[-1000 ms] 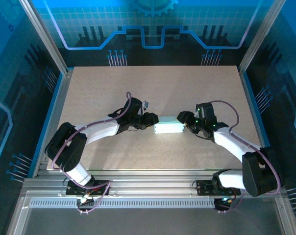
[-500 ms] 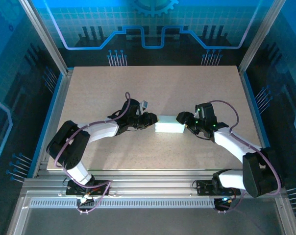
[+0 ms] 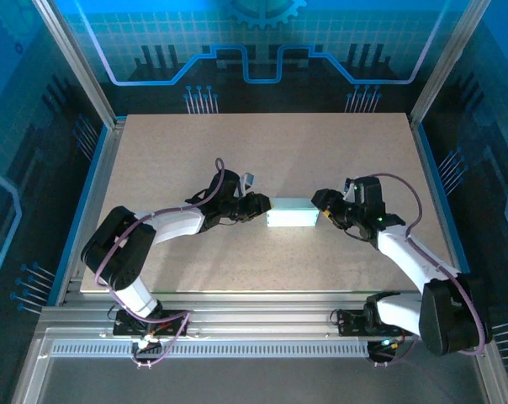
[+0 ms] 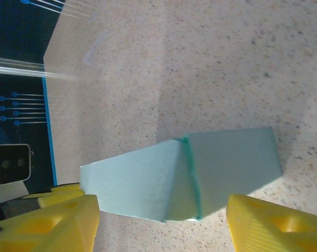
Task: Fold the paper box
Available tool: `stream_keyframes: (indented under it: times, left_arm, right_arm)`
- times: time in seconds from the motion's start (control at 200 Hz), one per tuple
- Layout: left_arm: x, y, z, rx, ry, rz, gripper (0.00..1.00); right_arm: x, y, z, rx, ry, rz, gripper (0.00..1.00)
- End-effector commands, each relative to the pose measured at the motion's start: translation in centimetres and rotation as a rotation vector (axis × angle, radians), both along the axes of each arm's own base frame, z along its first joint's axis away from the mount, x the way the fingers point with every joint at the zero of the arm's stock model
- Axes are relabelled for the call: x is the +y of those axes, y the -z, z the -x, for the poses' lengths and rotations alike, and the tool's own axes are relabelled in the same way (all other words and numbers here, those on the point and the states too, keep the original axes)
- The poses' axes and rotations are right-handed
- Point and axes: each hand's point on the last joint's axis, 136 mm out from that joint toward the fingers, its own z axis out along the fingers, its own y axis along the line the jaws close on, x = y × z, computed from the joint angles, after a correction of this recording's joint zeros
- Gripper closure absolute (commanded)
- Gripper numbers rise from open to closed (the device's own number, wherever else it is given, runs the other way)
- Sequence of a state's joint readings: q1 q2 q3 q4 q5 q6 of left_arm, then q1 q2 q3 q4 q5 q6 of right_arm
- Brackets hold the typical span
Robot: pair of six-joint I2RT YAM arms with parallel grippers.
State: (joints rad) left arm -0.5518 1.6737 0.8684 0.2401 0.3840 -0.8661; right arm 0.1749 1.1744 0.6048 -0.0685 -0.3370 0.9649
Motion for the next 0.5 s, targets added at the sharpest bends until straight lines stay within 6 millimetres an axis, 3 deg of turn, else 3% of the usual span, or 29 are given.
stream_keyframes:
  times: [0.0,0.205,0.495]
  left_arm:
    - [3.4,8.0,3.5,0.261,-0.045,-0.198,0.71]
    - [3.5,8.1,3.5,0.262,-0.044,-0.199,0.71]
    - [3.7,8.3,3.4,0.269,-0.05,-0.193,0.72]
  right_arm:
    - [0.3,0.6,0.5,0.032,-0.019,-0.062,0.41]
    - [-0.1,2.2,0.9,0.074,-0.016,-0.065,0.48]
    - [-1.5,4.8,1.7,0.142,0.02,-0.053,0.69]
